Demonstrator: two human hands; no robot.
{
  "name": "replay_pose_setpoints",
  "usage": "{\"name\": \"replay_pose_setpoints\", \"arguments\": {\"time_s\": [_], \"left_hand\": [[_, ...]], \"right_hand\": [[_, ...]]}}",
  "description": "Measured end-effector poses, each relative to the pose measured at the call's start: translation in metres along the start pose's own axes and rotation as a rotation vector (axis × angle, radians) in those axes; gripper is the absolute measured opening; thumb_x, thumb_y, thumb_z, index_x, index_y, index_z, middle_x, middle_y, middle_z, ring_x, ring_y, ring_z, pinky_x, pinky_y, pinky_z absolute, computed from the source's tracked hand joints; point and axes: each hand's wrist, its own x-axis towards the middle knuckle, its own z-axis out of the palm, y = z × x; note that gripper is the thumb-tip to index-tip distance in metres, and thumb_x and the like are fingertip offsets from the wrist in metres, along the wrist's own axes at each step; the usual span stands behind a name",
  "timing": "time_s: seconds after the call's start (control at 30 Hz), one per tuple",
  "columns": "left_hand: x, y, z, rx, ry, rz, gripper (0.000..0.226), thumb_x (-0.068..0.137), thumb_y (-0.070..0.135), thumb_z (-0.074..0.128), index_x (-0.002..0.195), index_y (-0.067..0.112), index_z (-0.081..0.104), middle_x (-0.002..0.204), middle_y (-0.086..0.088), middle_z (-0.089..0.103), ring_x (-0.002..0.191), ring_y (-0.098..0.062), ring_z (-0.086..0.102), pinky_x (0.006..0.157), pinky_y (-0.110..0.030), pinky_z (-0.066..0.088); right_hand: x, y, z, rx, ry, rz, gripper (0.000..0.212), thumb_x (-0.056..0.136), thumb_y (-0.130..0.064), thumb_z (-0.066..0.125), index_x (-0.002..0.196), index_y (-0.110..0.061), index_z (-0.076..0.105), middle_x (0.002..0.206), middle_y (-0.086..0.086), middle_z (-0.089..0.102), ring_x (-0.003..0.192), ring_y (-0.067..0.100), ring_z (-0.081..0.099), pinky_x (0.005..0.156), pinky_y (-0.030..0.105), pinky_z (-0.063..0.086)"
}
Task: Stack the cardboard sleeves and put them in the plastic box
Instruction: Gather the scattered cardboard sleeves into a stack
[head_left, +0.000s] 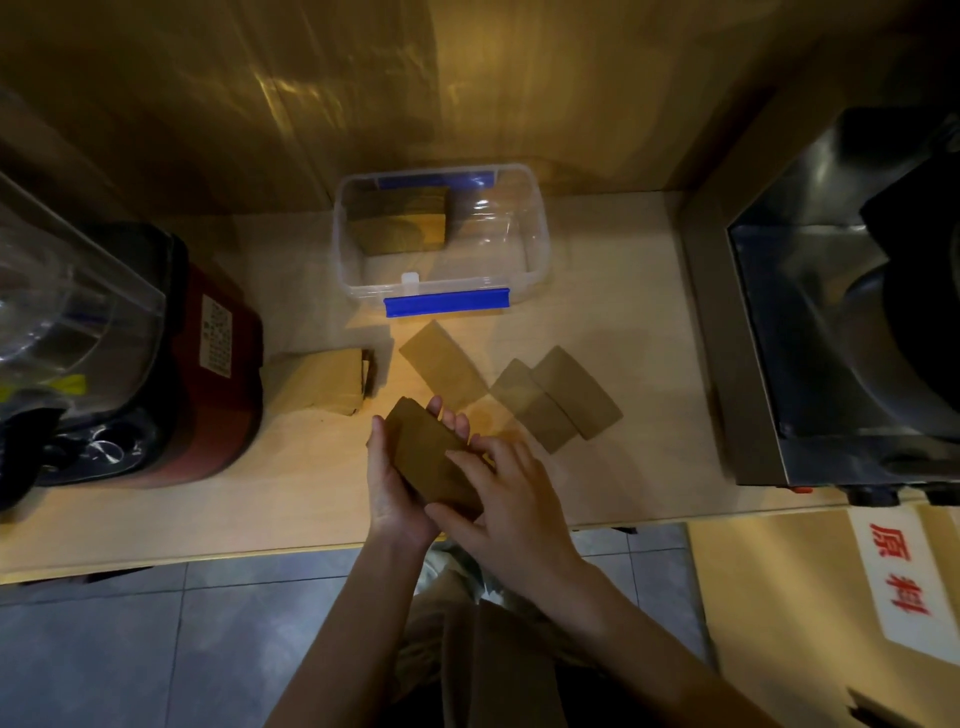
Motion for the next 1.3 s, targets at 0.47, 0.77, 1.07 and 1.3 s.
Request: {"name": "replay_pose_setpoints", "arguments": {"time_s": [0.47, 0.77, 1.07, 1.3], "left_hand": [[0.01, 0.001, 0.017, 0.009, 0.007, 0.038, 0.064, 0.049, 0.06, 0.073, 0.096, 0.018, 0.063, 0.079, 0.002, 0.063, 0.076, -0.014, 0.062, 0.077, -0.028, 0.053], [0.011, 0.002, 0.013, 0.025, 0.054, 0.027, 0.063, 0.051, 0.061, 0.071, 0.096, 0.017, 0.064, 0.079, 0.001, 0.067, 0.075, -0.014, 0.064, 0.077, -0.027, 0.053], [0.01, 0.003, 0.008, 0.008, 0.062, -0.027, 0.068, 0.048, 0.062, 0.074, 0.1, 0.02, 0.062, 0.084, 0.002, 0.067, 0.079, -0.013, 0.064, 0.079, -0.028, 0.053], [0.006, 0.006, 0.006, 0.023, 0.071, -0.02, 0.069, 0.044, 0.061, 0.076, 0.098, 0.019, 0.062, 0.083, 0.002, 0.066, 0.079, -0.013, 0.063, 0.079, -0.028, 0.052]], "right_hand": [[0.036, 0.141, -0.027, -0.05, 0.112, 0.418, 0.056, 0.085, -0.028, 0.059, 0.134, -0.01, 0.04, 0.141, 0.014, 0.045, 0.13, 0.03, 0.038, 0.109, 0.042, 0.035], [0.041, 0.15, -0.014, -0.137, 0.011, 0.471, 0.067, 0.087, -0.029, 0.055, 0.142, -0.009, 0.022, 0.151, 0.013, 0.029, 0.139, 0.028, 0.024, 0.112, 0.042, 0.024], [0.053, 0.141, -0.031, -0.132, -0.034, 0.423, 0.066, 0.075, -0.03, 0.065, 0.131, -0.007, 0.038, 0.133, 0.017, 0.048, 0.119, 0.033, 0.042, 0.099, 0.042, 0.04], [0.052, 0.116, -0.008, -0.143, -0.036, 0.325, 0.06, 0.075, -0.035, 0.067, 0.125, -0.01, 0.044, 0.124, 0.012, 0.054, 0.114, 0.028, 0.046, 0.094, 0.039, 0.042]]}}
